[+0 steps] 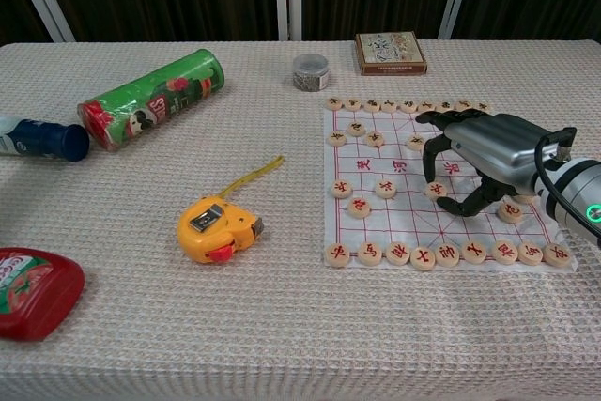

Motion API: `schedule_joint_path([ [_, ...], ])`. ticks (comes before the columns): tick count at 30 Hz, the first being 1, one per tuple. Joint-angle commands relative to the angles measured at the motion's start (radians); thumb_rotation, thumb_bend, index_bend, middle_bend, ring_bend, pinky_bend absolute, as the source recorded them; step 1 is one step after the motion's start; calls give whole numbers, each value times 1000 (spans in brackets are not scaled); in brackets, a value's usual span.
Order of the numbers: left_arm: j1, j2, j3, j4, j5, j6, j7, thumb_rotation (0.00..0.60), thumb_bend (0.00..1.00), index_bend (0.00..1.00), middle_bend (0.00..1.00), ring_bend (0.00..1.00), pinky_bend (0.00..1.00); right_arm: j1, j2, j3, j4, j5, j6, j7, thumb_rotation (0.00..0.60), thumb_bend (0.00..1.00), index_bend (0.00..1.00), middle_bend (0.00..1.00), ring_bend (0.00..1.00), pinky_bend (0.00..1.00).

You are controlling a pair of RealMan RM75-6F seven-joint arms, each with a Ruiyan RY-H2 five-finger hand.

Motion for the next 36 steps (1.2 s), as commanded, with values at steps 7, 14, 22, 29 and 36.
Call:
schedule_joint_path([
  [7,2,4,6,2,6,0,-13,183,21,214,178,166,285,6,-6,12,25,-8,7,3,600,327,559,50,0,0],
  [14,5,18,6,1,5,-2,-29,181,21,214,178,166,285,19,-26,31,61,8,-7,14,600,327,561,50,0,0],
  [22,1,18,10,11,7,-15,-50,181,23,214,177,166,285,26,-35,37,78,12,-14,22,600,327,567,50,0,0],
  [29,1,12,12,20,10,-13,-55,182,23,214,178,166,285,29,-35,38,80,13,-15,24,600,326,461,42,0,0],
  [36,0,18,11,13,11,-12,-55,181,23,214,178,166,285,30,-23,32,72,-1,-20,41,600,295,224,26,0,0],
])
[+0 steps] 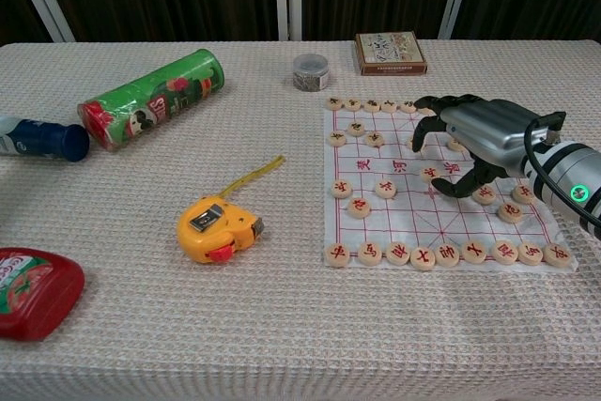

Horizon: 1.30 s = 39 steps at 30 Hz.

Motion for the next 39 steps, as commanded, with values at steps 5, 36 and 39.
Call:
schedule_joint_path([
  [5,1,5,-2,-11,-2,3,8,181,24,214,177,166,285,-5,14,-2,-19,-9,7,15,600,293,205,26,0,0],
  [36,332,209,164,-182,51,377,638,70,28,187,156,127,269,-513,625,-135,-3,-242,502,616,600,304,0,0,0,0],
  [39,368,230,175,-189,51,402,617,53,28,186,151,120,265,-529,603,-145,28,-255,500,617,600,306,0,0,0,0],
])
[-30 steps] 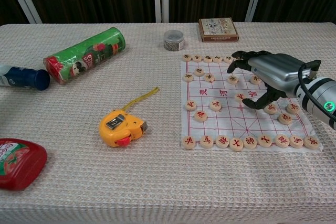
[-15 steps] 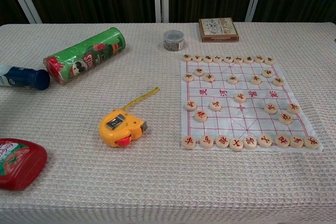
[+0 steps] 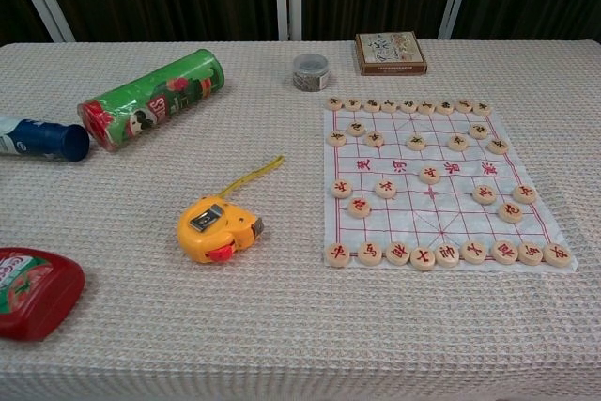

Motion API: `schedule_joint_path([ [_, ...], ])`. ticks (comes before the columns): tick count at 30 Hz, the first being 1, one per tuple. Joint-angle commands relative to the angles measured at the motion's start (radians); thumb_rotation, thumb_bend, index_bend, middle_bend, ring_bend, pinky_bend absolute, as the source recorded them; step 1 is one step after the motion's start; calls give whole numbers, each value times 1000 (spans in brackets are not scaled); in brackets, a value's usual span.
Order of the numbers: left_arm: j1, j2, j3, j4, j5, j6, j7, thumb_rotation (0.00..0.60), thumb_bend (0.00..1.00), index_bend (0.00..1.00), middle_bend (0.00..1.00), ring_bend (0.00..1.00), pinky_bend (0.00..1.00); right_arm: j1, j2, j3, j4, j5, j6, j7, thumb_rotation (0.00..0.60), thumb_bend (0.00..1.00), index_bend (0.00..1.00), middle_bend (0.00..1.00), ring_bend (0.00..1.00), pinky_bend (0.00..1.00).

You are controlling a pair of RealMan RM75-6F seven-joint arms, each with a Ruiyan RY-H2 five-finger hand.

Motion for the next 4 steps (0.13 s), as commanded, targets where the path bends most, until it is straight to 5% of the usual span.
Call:
schedule_joint_path([
  [1,47,33,23,-17,2,38,-19,53,28,186,151,120,265,-20,-26,-15,32,-17,3,6,600,308,0,0,0,0],
  [4,67,33,21,-12,6,58,-44,48,28,185,152,120,264,-20,-41,-10,40,-28,-1,5,600,313,0,0,0,0],
])
